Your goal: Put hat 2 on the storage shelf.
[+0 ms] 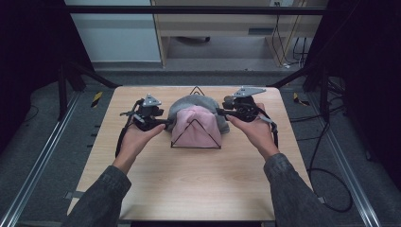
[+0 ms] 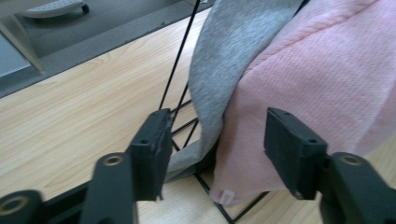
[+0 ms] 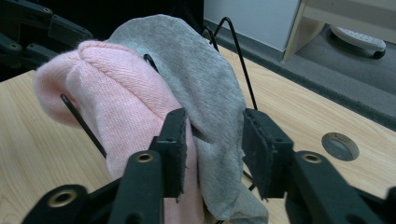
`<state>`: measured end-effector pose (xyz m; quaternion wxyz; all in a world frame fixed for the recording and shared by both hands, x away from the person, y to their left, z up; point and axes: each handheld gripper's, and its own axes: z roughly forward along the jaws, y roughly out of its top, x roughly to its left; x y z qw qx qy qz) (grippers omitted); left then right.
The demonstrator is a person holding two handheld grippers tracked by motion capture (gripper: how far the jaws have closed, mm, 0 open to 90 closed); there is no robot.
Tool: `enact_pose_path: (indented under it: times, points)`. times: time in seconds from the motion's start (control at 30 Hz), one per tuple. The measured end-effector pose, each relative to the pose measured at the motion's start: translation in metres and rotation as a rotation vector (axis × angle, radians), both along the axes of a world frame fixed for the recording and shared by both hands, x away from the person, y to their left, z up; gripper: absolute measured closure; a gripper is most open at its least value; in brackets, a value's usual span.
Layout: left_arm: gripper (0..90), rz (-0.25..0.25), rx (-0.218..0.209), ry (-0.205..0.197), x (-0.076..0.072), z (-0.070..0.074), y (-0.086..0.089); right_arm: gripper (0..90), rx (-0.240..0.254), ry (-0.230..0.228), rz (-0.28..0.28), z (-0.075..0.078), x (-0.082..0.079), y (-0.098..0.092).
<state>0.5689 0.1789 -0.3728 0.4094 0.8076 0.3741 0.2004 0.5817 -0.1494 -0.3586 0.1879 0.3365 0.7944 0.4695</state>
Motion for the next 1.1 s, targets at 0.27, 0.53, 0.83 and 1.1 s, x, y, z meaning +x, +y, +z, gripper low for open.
enact_pose_path:
  times: [0.27,0.53,0.83,1.1]
  points:
    - [20.9,0.001,-0.031,-0.003,-0.013,0.009,0.000,34.6,-0.010,-0.019,-0.015,0.006,-0.009,0.009]
    - [14.4,0.016,-0.057,0.000,-0.028,0.009,0.010,11.1,0.013,-0.042,-0.039,0.012,-0.019,0.011]
    - [8.3,-0.011,-0.026,0.002,-0.056,0.001,0.029,5.5,0.021,-0.077,-0.063,0.006,-0.042,0.001]
    - [6.6,-0.029,-0.019,0.023,-0.073,-0.022,0.046,6.6,0.013,-0.073,-0.096,-0.013,-0.057,-0.015]
